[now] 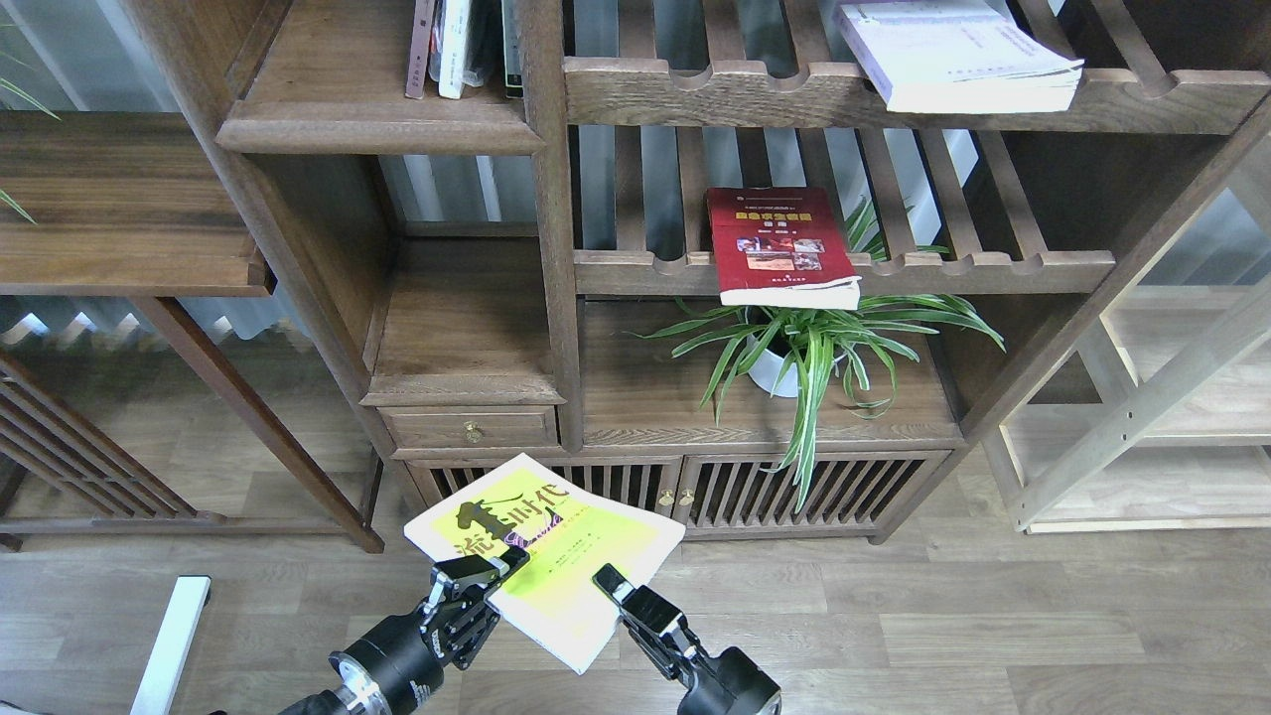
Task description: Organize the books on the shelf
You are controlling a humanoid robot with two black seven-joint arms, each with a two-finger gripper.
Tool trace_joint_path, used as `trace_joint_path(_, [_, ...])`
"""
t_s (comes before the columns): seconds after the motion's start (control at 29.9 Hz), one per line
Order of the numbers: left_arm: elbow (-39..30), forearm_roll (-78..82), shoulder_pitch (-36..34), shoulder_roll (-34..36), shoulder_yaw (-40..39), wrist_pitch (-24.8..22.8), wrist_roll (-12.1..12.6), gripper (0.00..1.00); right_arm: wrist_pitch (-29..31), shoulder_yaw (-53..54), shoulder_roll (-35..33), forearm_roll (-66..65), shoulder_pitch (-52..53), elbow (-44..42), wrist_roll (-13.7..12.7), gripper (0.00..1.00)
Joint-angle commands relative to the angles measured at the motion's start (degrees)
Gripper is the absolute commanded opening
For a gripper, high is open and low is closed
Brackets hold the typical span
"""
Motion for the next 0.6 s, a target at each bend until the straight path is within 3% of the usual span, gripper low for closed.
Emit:
trace_joint_path(0.0, [-0.01, -0.31, 0.18, 0.09, -0.08, 0.0, -0.21, 0.03, 0.0, 0.0, 0.0, -0.56, 0.01, 0.0, -0.1, 0.47])
trace_joint_path(0.1, [-0.01, -0.31, 0.18, 0.18, -0.17, 0.0, -0.38, 0.03, 0.0, 0.0, 0.0, -2.75, 0.01, 0.0, -0.1, 0.67])
trace_joint_path(0.33, [-0.1, -0.23, 0.44, 1.14, -0.34, 0.0, -0.73, 0.03, 0.0, 0.97, 0.0, -3.38, 0.09, -0.26, -0.01, 0.91])
trace_joint_path(0.57, [-0.8, -0.14, 0.7, 3.34, -0.25, 0.0, -0.73, 0.03, 0.0, 6.05, 0.0, -2.85, 0.8, -2.72, 0.69, 0.99])
